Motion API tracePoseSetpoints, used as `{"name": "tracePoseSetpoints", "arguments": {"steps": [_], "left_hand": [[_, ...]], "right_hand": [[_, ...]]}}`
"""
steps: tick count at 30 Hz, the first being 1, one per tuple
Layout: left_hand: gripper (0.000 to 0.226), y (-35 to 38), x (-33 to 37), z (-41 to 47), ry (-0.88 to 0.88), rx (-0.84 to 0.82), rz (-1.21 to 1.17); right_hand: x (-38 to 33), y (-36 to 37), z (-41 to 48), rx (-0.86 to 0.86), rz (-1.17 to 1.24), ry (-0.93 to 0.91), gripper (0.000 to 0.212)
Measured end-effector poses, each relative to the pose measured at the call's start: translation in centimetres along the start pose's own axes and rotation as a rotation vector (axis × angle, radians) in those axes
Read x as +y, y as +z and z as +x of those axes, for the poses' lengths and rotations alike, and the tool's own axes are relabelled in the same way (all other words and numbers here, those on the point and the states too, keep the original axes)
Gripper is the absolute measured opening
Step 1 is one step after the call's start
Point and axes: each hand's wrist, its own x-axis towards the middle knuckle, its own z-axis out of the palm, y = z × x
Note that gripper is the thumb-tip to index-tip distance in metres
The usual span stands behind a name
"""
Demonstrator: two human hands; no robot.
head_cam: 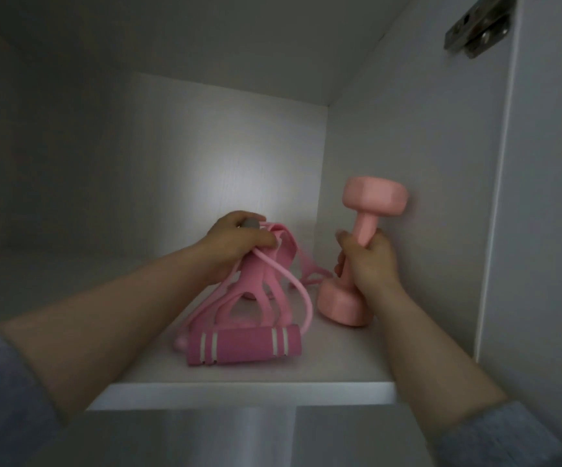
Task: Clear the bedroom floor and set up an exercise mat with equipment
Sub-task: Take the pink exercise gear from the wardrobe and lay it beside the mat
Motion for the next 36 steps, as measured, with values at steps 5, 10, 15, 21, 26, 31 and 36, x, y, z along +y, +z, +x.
{"name": "tracePoseSetpoints", "arguments": {"steps": [5, 10, 15, 21, 26, 31, 36], "left_hand": [[0.040, -0.3, 1.4, -1.5, 0.071, 0.060, 0.068], [0.031, -1.5, 2.1, -3.6, 0.279, 0.224, 0.133], [0.026, -2.6, 2.7, -5.5, 0.365, 0.273, 0.000], [0.029, -2.9, 5.0, -9.7, 0.515, 0.088, -0.007], [0.030, -4.8, 6.9, -14.4, 0.560, 0.034, -0.002], [0.032, -5.7, 6.8, -20.1, 0.541, -0.119, 0.021], [0.032, -5.1, 6.0, -25.4, 0.514, -0.208, -0.037]], "right_hand": [[-1.2, -0.3, -0.7, 0.080, 0.057, -0.039, 0.020], [-2.6, -0.9, -2.2, 0.083, 0.033, -0.088, 0.024], [-6.2, -2.3, -6.8, 0.077, -0.017, -0.186, 0.025], [-12.2, -3.3, -13.6, 0.182, -0.089, -0.209, 0.028], [-15.1, -4.3, -20.3, 0.244, -0.112, -0.132, 0.035], [-17.1, -5.8, -26.5, 0.289, -0.206, -0.106, 0.031], [-17.1, -7.2, -31.1, 0.341, -0.265, -0.045, 0.032]]}}
